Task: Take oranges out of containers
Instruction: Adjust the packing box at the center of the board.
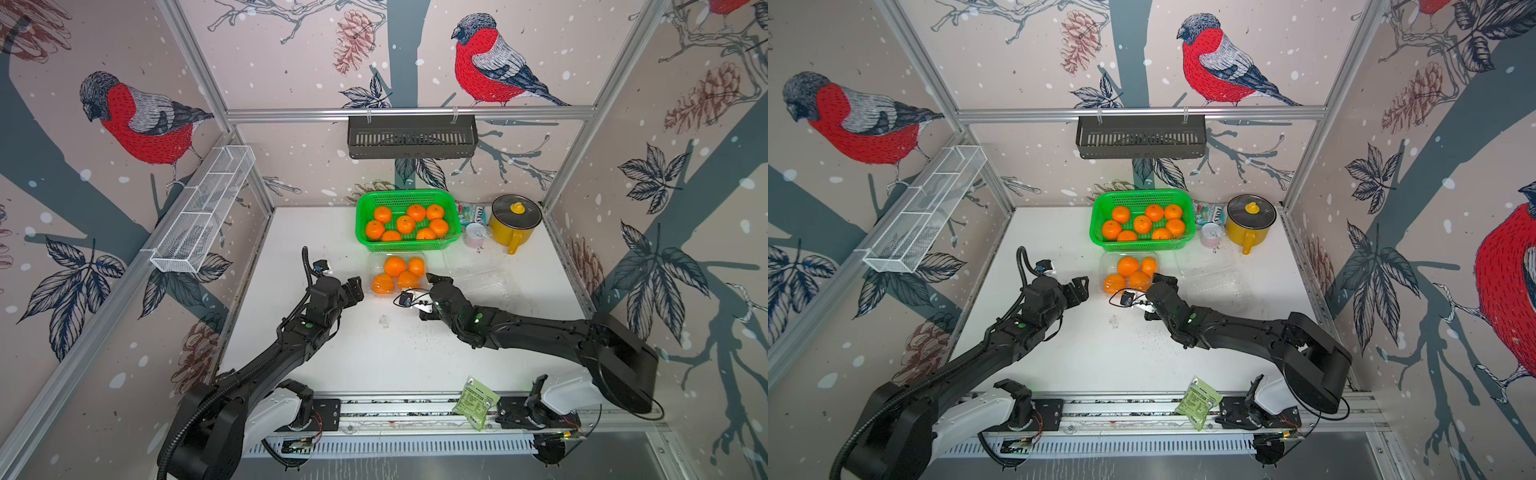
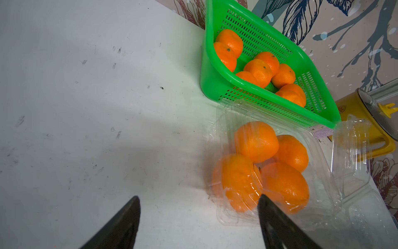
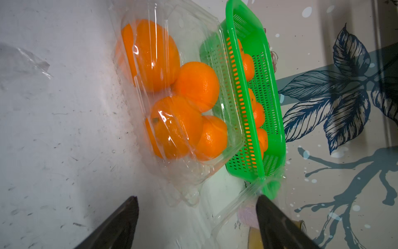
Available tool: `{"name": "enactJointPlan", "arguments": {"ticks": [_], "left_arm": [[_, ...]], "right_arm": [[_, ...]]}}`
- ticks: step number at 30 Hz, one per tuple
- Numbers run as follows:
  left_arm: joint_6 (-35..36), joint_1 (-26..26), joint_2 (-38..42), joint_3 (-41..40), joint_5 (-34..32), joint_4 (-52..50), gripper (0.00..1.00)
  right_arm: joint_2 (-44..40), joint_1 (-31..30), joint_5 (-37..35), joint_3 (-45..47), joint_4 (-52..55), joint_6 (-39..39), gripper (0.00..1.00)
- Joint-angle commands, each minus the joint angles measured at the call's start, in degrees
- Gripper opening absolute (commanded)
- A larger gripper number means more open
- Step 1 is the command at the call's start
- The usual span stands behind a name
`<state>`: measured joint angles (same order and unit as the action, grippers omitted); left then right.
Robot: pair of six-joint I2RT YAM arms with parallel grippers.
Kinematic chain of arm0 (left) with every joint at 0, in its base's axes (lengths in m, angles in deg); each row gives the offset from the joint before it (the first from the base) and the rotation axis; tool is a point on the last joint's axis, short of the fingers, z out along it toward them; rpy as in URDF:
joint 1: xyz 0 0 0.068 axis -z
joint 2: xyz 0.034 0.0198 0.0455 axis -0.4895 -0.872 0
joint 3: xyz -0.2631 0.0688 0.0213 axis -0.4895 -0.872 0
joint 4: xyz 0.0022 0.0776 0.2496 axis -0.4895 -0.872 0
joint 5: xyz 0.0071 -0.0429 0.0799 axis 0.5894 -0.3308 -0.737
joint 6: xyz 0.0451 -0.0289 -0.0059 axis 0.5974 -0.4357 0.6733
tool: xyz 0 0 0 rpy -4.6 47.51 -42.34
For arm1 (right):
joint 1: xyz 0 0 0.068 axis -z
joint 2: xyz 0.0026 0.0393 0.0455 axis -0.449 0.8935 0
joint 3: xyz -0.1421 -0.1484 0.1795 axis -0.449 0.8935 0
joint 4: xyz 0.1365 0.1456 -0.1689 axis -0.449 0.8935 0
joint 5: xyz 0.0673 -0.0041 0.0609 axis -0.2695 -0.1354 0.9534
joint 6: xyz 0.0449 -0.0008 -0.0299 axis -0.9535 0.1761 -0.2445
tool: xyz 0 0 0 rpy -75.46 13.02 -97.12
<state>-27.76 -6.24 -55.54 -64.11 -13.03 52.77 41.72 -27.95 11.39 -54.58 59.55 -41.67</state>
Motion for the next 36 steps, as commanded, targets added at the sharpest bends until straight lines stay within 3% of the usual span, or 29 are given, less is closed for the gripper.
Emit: {"name": "enactJointPlan", "arguments": {"ticks": [1,14,30,33,36], "left_arm": [[0.43,-0.04,0.31,0.32,-0.45,-0.58,0.84],[0.86,-0.13,0.75,-0.36,-1.12,-0.72,0.85],[5.08,-0.12,0.11,-0.67,0.37,3.44,0.85],[7.38,-0.13,-0.80,0.41,2.27,5.02,0.85],[14.72,0.22,-2.57,-0.86,6.94,12.47,0.83]], "right_arm": [[1.54,0.65,-1.30,-1.52,-1.63,3.63,0.86],[6.91,3.10,-2.86,-6.00,0.46,5.83,0.86],[6.84,6.52,-2.79,-8.93,-6.88,3.26,0.86],[7.19,7.14,-2.25,-10.21,-7.52,2.78,0.86],[7.73,8.04,-1.45,-11.87,-7.42,1.64,0.86]]}}
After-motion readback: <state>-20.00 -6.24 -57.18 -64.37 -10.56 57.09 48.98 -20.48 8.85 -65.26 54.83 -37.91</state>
